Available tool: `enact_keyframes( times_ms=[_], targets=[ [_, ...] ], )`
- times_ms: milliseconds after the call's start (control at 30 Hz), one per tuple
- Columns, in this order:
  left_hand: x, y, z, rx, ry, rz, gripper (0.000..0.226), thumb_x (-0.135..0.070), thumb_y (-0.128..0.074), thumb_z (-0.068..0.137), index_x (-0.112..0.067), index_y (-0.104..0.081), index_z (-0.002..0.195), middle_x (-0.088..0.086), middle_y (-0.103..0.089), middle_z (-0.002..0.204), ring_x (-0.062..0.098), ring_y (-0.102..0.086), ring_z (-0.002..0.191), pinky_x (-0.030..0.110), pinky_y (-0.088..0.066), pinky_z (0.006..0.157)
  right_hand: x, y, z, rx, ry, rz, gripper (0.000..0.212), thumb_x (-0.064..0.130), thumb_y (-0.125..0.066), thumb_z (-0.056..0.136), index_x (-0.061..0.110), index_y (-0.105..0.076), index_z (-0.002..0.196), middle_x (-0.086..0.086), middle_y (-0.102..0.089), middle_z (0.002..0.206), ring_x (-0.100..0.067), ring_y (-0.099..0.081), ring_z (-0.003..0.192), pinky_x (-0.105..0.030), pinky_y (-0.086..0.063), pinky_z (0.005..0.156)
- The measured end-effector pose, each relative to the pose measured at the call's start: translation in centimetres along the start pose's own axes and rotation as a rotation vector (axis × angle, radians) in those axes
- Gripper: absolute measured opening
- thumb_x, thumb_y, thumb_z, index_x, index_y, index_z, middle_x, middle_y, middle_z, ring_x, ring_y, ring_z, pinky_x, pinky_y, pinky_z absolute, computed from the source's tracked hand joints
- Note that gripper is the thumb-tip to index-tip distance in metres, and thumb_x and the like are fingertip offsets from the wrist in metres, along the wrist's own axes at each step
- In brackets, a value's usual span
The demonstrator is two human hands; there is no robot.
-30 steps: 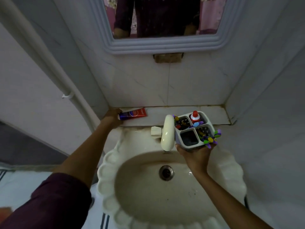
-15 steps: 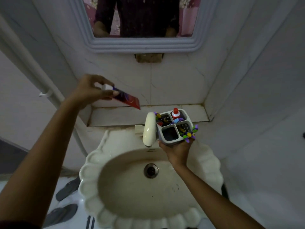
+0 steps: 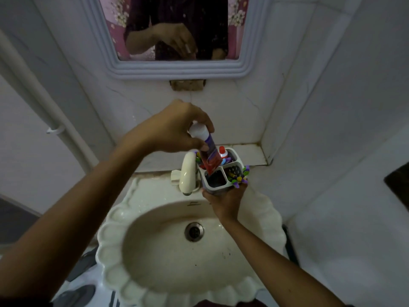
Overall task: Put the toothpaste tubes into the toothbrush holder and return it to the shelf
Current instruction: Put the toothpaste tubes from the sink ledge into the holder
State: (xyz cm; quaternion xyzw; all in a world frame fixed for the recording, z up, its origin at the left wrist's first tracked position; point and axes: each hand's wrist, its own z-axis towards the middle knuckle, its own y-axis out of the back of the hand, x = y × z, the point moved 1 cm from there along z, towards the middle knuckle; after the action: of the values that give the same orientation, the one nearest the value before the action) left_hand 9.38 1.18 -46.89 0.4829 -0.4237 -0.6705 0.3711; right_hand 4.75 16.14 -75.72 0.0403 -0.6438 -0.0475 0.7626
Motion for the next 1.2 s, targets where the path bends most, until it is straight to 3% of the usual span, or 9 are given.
enact_keyframes(
  times_ms=[67, 200, 367, 600, 733, 867, 933, 1067, 1200],
  targets=[
    [0.5, -2.2, 0.6, 0.074, 0.037, 0.024, 0.036, -0.025, -0.074, 0.073, -0.018, -0.066, 0.107, 0.001, -0.068, 0.111, 0.014, -0.060, 0.095, 0.028, -0.043, 0.085, -0.2, -0.2, 0.1, -0.004, 0.010, 0.018, 0.111, 0.018, -0.099, 0.043, 0.049, -0.032, 0.125, -0.006, -0.056, 0.131, -0.022, -0.062, 0.120, -0.025, -0.055, 0.098],
    [1.3, -4.8, 1.1, 0.097, 0.100, -0.033, 0.037, -0.025, -0.075, 0.073, -0.017, -0.067, 0.108, 0.002, -0.069, 0.113, 0.010, -0.057, 0.094, 0.024, -0.043, 0.080, -0.5, -0.3, 0.2, -0.005, -0.058, 0.056, 0.115, 0.018, -0.097, 0.041, 0.063, -0.030, 0.122, -0.007, -0.057, 0.134, -0.022, -0.064, 0.122, -0.048, -0.059, 0.099],
    [1.2, -4.6, 1.9, 0.106, 0.069, -0.026, 0.037, -0.023, -0.074, 0.073, -0.016, -0.066, 0.109, 0.002, -0.068, 0.114, 0.010, -0.057, 0.095, 0.026, -0.042, 0.084, -0.5, -0.2, 0.1, 0.001, -0.051, 0.025, 0.118, 0.020, -0.099, 0.044, 0.049, -0.030, 0.135, -0.005, -0.053, 0.140, -0.021, -0.061, 0.128, -0.050, -0.058, 0.100],
    [1.4, -5.1, 2.2, 0.147, 0.085, 0.026, 0.038, -0.017, -0.073, 0.073, -0.015, -0.066, 0.110, 0.004, -0.068, 0.112, 0.020, -0.060, 0.101, 0.039, -0.050, 0.091, 0.0, -0.2, 0.2, 0.001, -0.042, 0.003, 0.114, 0.022, -0.098, 0.044, 0.060, -0.028, 0.125, -0.005, -0.052, 0.138, -0.024, -0.059, 0.128, -0.051, -0.056, 0.102],
    [1.4, -7.7, 2.2, 0.174, 0.115, 0.022, 0.042, -0.013, -0.073, 0.073, -0.015, -0.064, 0.114, 0.006, -0.066, 0.118, 0.022, -0.059, 0.107, 0.034, -0.048, 0.091, 0.2, -0.2, 0.3, 0.012, -0.067, 0.002, 0.111, 0.021, -0.097, 0.043, 0.038, -0.031, 0.131, -0.007, -0.052, 0.137, -0.025, -0.060, 0.126, -0.048, -0.057, 0.101],
    [2.1, -7.1, 1.8, 0.069, 0.145, -0.093, 0.059, -0.025, -0.074, 0.075, -0.017, -0.053, 0.129, 0.002, -0.057, 0.133, 0.018, -0.053, 0.119, 0.026, -0.038, 0.096, 0.5, 0.0, 0.6, 0.004, -0.063, -0.014, 0.105, 0.022, -0.098, 0.042, 0.034, -0.034, 0.125, -0.007, -0.058, 0.130, -0.022, -0.065, 0.120, -0.045, -0.059, 0.098],
    [2.8, -5.9, 1.1, -0.075, 0.168, -0.130, 0.052, -0.033, -0.068, 0.080, -0.017, -0.053, 0.127, 0.004, -0.057, 0.133, 0.018, -0.053, 0.119, 0.031, -0.040, 0.099, 0.6, 0.2, 0.3, 0.011, -0.058, -0.029, 0.107, 0.022, -0.098, 0.043, 0.032, -0.036, 0.129, -0.008, -0.058, 0.134, -0.021, -0.063, 0.123, -0.040, -0.058, 0.101],
    [6.2, -5.2, -1.5, -0.396, 0.329, -0.138, 0.042, -0.042, -0.057, 0.087, -0.015, -0.060, 0.119, 0.007, -0.063, 0.123, 0.019, -0.059, 0.109, 0.030, -0.045, 0.088, 0.9, 0.3, 0.5, 0.011, -0.036, -0.051, 0.108, 0.027, -0.097, 0.041, 0.028, -0.037, 0.130, 0.002, -0.059, 0.130, -0.015, -0.064, 0.119, -0.023, -0.054, 0.099],
    [9.3, -6.7, -5.3, -0.475, 0.474, -0.156, 0.047, -0.048, -0.050, 0.088, -0.012, -0.063, 0.116, 0.011, -0.066, 0.119, 0.023, -0.062, 0.105, 0.034, -0.049, 0.081, 1.6, 0.4, 1.3, -0.001, -0.068, -0.091, 0.110, 0.020, -0.101, 0.038, 0.028, -0.038, 0.128, 0.000, -0.063, 0.127, -0.017, -0.067, 0.112, -0.030, -0.057, 0.095]
  ],
)
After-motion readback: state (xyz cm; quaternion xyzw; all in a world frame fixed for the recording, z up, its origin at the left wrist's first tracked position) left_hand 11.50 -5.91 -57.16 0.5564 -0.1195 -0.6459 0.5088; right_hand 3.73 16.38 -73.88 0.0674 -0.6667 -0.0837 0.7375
